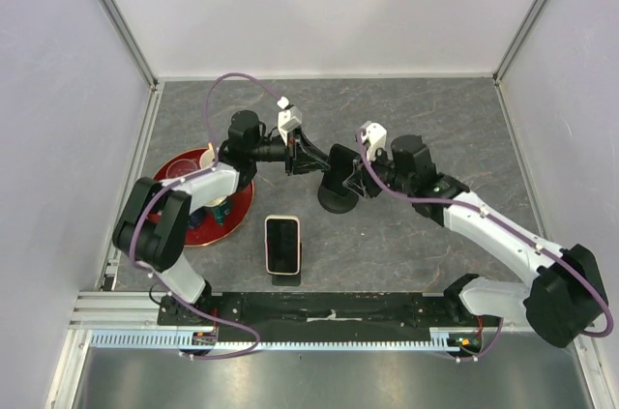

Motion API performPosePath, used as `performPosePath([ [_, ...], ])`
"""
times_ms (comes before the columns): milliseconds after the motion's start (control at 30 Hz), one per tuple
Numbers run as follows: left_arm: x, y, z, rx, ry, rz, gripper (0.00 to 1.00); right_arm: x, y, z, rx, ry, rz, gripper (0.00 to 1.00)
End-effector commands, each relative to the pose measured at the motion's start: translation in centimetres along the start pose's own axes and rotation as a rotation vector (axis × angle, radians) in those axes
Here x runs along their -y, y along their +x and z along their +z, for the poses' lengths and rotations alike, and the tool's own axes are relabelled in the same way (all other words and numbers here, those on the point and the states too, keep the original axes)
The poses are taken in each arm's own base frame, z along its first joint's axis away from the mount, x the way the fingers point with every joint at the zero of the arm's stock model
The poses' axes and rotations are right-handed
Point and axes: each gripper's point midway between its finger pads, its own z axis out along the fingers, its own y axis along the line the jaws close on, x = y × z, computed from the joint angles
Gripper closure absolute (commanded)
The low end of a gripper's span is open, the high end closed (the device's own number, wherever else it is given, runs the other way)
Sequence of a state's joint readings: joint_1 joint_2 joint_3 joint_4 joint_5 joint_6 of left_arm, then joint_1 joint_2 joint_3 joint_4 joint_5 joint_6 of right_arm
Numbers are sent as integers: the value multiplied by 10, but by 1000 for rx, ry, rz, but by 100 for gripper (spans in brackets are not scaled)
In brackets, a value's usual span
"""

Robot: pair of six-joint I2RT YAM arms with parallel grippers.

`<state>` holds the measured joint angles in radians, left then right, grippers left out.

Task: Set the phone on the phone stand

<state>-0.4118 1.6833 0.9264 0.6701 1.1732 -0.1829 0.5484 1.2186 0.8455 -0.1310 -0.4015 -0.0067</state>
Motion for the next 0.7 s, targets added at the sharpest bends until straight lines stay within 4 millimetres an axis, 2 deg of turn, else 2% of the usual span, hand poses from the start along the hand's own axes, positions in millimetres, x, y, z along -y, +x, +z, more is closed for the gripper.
performPosePath([
  [0,-31,-6,-12,-1,-311,60,98,36,-29,-9,200,350,139,100],
  [33,-30,-5,-14,10,-322,74,98,37,-28,-11,223,372,226,100],
  [133,-29,-6,-17,28,-342,78,98,40,-14,-5,204,389,277,100],
  [200,-31,-4,-16,23,-338,75,98,39,-18,-3,174,384,269,100],
  [233,-33,-2,-15,18,-337,68,98,38,-27,-4,185,379,257,100],
  [267,-33,-2,-15,16,-334,64,98,35,-24,-4,152,367,249,100],
  [333,-34,-2,-13,5,-323,66,98,28,-32,-2,142,323,219,100],
  [433,-32,-3,-17,-10,-266,30,98,17,-29,3,78,242,163,100],
  [467,-30,-9,-20,10,-242,23,97,13,-28,4,65,218,139,99],
  [500,-23,-7,-27,16,-200,14,93,10,-27,4,58,202,136,95],
  [533,-20,-12,-31,33,-194,25,86,9,-26,3,52,196,133,80],
  [567,-18,-16,-34,52,-192,37,82,7,-26,2,51,187,126,71],
  [600,-18,-14,-39,51,-203,31,80,7,-28,0,56,183,124,55],
  [667,-16,-18,-44,58,-216,50,75,7,-31,-3,54,185,117,44],
])
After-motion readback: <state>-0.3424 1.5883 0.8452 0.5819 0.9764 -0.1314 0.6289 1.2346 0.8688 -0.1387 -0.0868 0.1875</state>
